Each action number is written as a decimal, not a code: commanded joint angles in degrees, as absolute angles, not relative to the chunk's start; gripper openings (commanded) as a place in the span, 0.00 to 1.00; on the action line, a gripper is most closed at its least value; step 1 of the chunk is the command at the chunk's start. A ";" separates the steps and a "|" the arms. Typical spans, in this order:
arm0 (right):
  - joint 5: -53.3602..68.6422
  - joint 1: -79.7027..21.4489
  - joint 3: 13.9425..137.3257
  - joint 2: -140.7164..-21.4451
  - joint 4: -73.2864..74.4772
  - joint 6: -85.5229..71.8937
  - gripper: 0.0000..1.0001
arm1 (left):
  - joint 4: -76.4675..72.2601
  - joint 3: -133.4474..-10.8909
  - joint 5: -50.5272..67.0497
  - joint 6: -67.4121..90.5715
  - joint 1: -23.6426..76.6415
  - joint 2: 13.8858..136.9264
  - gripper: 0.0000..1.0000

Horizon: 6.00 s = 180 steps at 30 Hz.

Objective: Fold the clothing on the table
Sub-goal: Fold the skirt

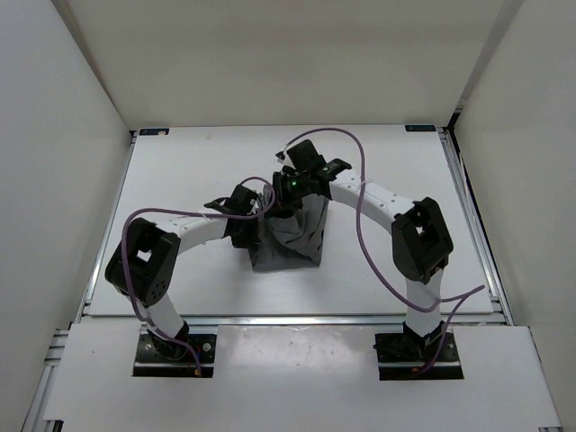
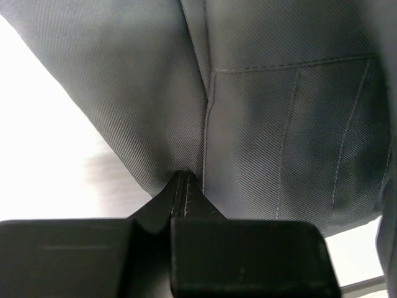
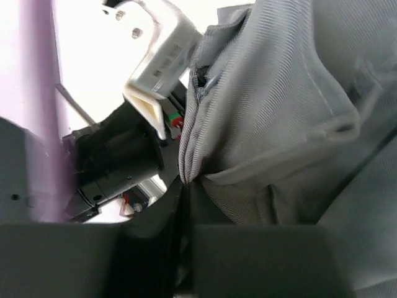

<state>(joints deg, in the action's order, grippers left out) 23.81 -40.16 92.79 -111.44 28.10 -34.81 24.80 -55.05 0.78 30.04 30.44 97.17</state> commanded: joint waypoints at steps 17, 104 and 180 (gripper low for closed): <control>27.34 -31.56 76.31 -91.84 15.02 -40.52 0.04 | 31.40 -57.92 12.60 25.65 15.28 73.13 0.00; 22.85 -32.61 84.55 -102.39 37.08 -28.39 0.32 | 13.79 -60.02 20.77 32.44 17.40 93.33 0.46; 19.52 -31.83 83.60 -100.03 42.19 -26.98 0.28 | -3.06 -28.32 21.98 43.94 23.38 72.33 0.00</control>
<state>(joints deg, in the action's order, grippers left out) 21.10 -33.28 85.97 -105.30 41.85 -27.62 2.96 -34.02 17.91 39.07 23.49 70.83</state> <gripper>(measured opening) 0.284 0.040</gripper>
